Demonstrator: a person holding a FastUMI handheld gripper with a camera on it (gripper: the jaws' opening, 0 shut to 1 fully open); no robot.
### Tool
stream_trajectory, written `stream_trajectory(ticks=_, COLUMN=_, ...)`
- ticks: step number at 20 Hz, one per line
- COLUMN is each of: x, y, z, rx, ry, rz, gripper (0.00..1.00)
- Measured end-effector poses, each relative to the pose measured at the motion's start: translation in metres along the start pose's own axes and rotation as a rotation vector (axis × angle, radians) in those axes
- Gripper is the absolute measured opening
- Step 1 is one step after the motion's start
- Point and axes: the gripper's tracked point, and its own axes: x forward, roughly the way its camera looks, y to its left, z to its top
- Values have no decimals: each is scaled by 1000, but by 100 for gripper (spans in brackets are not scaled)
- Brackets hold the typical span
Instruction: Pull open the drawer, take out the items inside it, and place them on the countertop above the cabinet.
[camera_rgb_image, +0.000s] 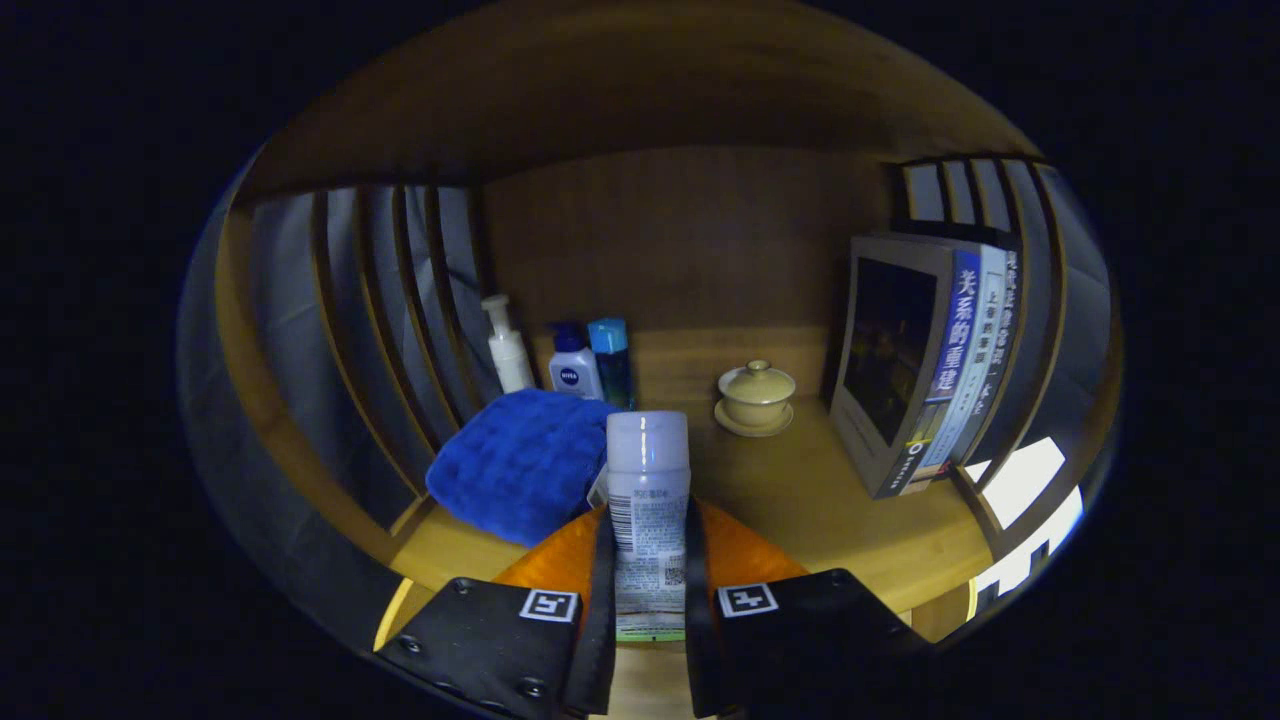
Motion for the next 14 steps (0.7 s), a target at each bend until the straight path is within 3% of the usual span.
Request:
stream_trajectory(ticks=3, x=33, y=0, z=-19, rx=-80, ry=82, rz=-65, gripper=39)
stream_trajectory(ticks=5, x=44, y=-5, z=-33, rx=-64, ry=137, rz=-94, gripper=39)
stream_trajectory(ticks=10, x=59, y=-12, z=-29, rx=4, ry=111, rz=-112, gripper=42)
stream_trajectory(ticks=14, x=65, y=-13, z=-32, rx=28, ry=90, rz=-136, gripper=54)
